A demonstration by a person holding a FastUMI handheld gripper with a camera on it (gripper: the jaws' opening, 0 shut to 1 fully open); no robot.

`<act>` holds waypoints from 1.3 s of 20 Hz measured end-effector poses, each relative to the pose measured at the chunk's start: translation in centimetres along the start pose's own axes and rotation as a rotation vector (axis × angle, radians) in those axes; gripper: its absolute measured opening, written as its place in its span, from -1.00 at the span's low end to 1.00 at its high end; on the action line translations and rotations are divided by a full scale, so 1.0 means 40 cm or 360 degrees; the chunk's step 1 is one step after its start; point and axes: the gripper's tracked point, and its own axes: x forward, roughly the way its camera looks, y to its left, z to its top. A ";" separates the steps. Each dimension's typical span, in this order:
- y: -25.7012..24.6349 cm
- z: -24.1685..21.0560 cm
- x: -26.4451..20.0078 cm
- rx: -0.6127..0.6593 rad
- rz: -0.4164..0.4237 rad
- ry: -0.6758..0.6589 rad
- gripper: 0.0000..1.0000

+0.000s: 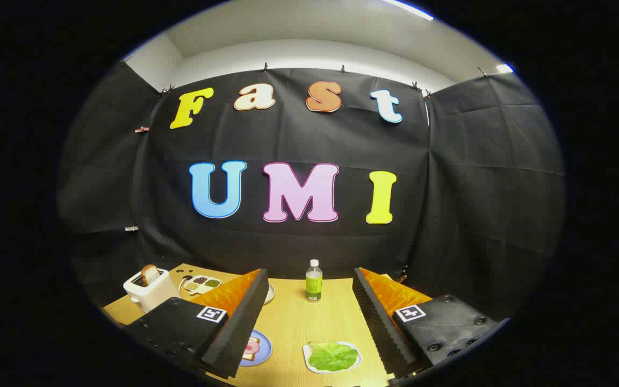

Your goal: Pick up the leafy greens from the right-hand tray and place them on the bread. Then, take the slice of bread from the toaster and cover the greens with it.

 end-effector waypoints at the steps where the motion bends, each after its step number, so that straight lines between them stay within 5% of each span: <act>1: 0.005 -0.008 -0.001 0.0001 0.0006 0.0011 0.95; 17: 0.034 -0.071 0.014 0.0022 0.0013 0.0095 0.95; 26: -0.006 -0.230 0.078 0.0079 -0.0003 0.0343 0.96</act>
